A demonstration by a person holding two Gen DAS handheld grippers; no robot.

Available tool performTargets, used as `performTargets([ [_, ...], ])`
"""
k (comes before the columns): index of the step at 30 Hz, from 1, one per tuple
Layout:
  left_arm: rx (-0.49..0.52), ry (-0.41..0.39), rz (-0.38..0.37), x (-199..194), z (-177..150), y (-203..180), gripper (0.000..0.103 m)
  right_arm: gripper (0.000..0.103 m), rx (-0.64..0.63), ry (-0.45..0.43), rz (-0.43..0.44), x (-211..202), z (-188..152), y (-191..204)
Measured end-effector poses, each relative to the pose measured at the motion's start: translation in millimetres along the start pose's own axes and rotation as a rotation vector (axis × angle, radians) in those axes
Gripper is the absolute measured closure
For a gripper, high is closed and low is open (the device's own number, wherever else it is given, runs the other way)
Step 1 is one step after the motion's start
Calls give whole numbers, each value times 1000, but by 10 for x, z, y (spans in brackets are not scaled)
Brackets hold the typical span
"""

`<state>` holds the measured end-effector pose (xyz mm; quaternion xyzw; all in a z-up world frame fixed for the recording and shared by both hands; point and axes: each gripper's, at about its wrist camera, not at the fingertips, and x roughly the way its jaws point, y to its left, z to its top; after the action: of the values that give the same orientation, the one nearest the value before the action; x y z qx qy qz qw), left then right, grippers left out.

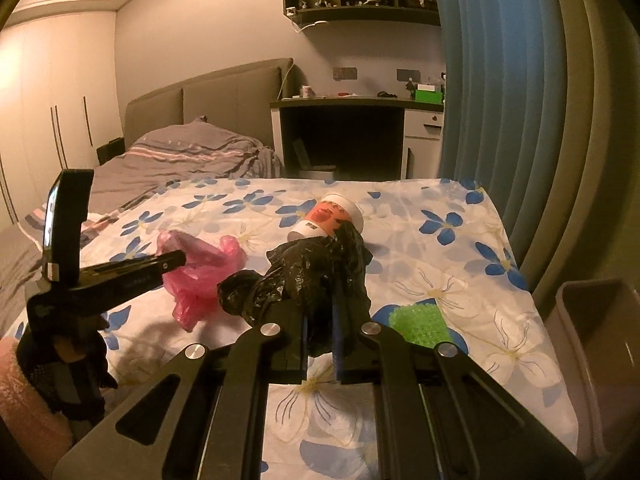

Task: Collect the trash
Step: 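Grasp the pink plastic bag with the left tool while the right tool holds the black bag, then carry the pink bag and black bag over the grey bin with both tools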

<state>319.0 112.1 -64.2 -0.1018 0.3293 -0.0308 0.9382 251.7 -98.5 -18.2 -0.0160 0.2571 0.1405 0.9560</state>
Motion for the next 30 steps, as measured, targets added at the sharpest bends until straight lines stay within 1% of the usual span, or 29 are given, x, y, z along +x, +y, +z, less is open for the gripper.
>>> performTargets([
  [1, 5, -6, 1, -38, -18, -23, 97, 93, -1, -2, 3, -23, 3, 8],
  [2, 11, -15, -3, -101, -43, -53, 99, 93, -4, -5, 6, -51, 3, 14],
  [7, 24, -81, 3, -514, -109, -218, 99, 93, -12, -31, 8, -262, 7, 13],
  [13, 41, -165, 43, -1095, -269, -513, 99, 93, -15, -66, 3, -633, -35, -48],
  [15, 47, -184, 66, -1246, -352, -617, 99, 93, -16, -75, 1, -757, -68, -72],
  [17, 40, -191, 59, -1361, -427, -699, 99, 93, -19, -82, -1, -894, -131, -98],
  [20, 37, -195, 62, -1481, -538, -816, 99, 93, -23, -85, -15, -1041, -250, -147],
  [24, 46, -196, 50, -1568, -651, -971, 99, 93, 6, -84, -23, -1180, -365, -265],
  [30, 80, -200, 44, -1646, -747, -1207, 99, 93, 53, -104, -41, -1364, -429, -438],
])
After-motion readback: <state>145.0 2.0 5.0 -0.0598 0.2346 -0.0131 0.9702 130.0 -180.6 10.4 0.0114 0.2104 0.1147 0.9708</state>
